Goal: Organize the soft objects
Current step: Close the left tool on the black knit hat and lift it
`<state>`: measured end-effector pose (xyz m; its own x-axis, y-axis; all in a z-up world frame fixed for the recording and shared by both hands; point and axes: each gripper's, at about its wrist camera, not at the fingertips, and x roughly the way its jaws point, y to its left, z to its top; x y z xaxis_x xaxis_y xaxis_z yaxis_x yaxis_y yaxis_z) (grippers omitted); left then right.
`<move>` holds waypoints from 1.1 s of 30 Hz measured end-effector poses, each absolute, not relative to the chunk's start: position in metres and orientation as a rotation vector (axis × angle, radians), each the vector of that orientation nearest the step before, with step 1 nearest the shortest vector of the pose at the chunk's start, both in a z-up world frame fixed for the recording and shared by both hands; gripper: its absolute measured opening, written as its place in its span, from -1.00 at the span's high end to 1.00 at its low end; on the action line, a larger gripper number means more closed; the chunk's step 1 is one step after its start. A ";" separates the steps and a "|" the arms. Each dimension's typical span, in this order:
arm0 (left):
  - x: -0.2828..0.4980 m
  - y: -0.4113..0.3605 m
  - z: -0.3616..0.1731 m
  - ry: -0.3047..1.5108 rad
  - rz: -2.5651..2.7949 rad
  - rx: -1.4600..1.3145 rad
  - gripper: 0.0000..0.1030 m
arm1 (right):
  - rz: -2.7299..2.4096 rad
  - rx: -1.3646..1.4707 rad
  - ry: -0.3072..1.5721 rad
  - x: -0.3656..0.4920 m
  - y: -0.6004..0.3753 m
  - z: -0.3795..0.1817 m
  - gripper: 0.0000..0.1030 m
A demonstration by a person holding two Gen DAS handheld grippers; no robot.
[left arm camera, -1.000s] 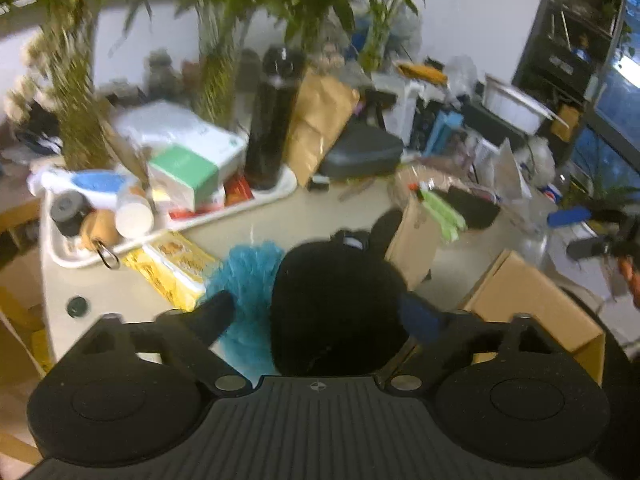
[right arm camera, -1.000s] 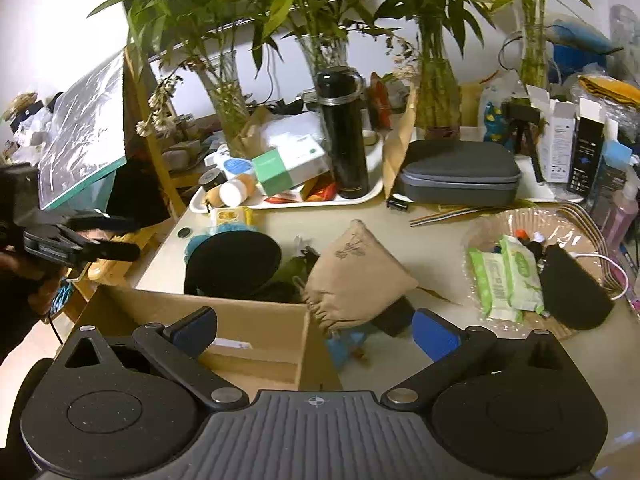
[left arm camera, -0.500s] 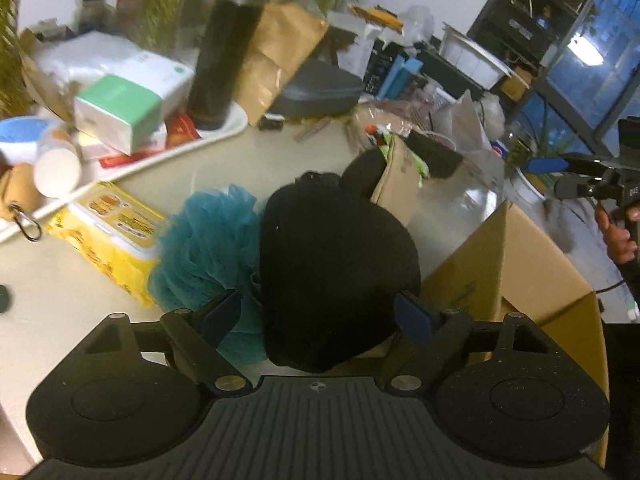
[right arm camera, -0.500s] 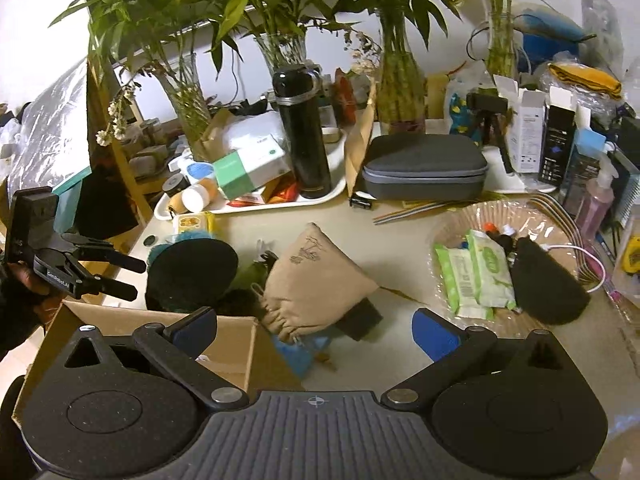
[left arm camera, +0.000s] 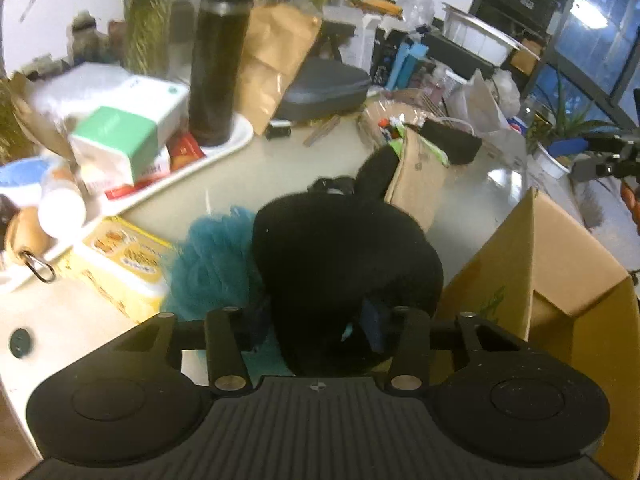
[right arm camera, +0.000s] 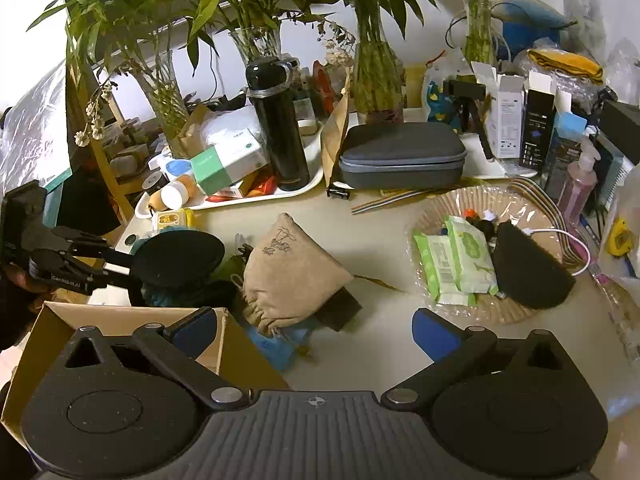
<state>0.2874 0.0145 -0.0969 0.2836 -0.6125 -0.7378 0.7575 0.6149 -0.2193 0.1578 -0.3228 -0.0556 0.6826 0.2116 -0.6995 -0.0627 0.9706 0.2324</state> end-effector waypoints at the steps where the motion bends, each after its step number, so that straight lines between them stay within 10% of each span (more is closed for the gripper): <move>1: 0.286 0.015 -0.094 0.884 -0.922 0.183 0.21 | 0.155 0.197 0.804 0.158 -0.323 -0.055 -1.00; 33: 0.214 0.019 0.031 0.578 -0.637 0.018 0.28 | 0.257 0.138 0.703 0.172 -0.306 -0.052 -1.00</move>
<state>0.2136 0.0190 0.0314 0.6521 -0.5567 -0.5146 0.5662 0.8090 -0.1577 0.1715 -0.3064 -0.0516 0.7333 0.2791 -0.6199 -0.1867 0.9595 0.2112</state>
